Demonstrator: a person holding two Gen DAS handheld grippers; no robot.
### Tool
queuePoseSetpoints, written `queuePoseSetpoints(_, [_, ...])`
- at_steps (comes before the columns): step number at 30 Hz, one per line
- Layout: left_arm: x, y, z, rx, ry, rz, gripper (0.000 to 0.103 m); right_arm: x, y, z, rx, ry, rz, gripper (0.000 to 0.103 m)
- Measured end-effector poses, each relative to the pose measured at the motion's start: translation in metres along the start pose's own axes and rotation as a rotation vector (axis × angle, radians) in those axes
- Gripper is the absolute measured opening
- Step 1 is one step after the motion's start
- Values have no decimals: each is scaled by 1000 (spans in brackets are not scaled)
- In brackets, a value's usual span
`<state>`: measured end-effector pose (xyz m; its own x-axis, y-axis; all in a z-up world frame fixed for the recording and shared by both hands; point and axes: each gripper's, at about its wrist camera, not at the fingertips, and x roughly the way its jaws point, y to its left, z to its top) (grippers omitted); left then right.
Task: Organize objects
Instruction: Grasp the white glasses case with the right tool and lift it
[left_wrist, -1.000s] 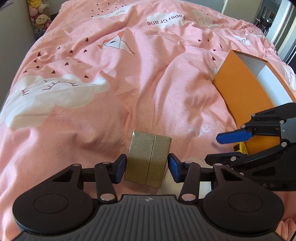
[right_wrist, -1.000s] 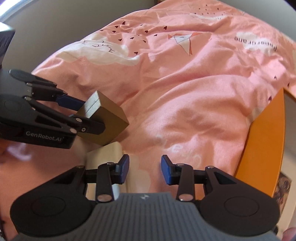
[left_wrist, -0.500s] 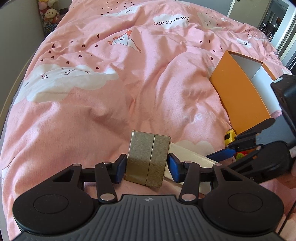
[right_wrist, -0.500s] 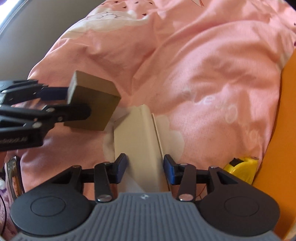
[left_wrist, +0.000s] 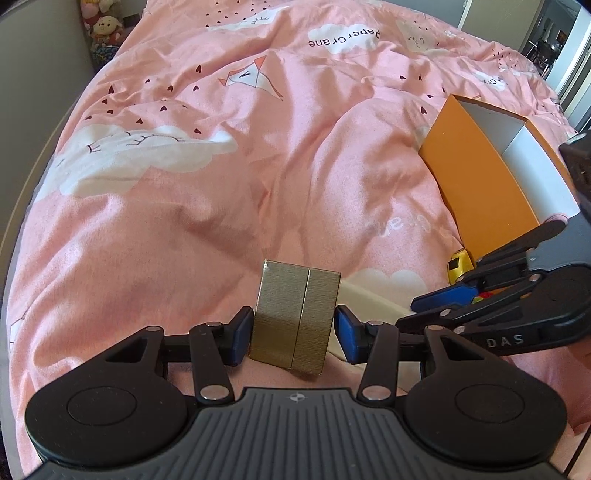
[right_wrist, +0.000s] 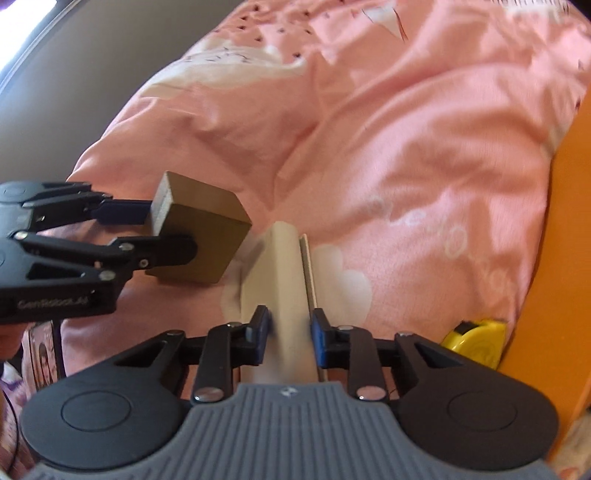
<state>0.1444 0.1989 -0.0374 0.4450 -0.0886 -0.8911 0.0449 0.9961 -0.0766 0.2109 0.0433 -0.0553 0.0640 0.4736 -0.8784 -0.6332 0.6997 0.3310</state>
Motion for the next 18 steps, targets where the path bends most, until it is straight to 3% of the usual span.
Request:
queuePoseSetpoints(6, [-13, -2, 1, 4, -18, 16, 54, -27, 38, -6, -337, -90, -228, 21])
queuePoseSetpoints(7, [-15, -2, 1, 6, -20, 18, 54, -30, 43, -8, -408, -102, -275, 15])
queuePoseSetpoints(8, [-16, -3, 0, 7, -21, 21, 54, -31, 49, -12, -474, -108, -313, 3])
queuePoseSetpoints(10, [-18, -3, -1, 11, -22, 24, 54, -30, 59, -20, -583, -109, -369, 0])
queuePoseSetpoints(13, [-20, -4, -3, 12, -24, 25, 54, -23, 68, -30, -647, -51, -319, 0])
queuePoseSetpoints(18, [-22, -4, -4, 13, -28, 23, 54, -13, 56, -29, -550, -19, -262, 0])
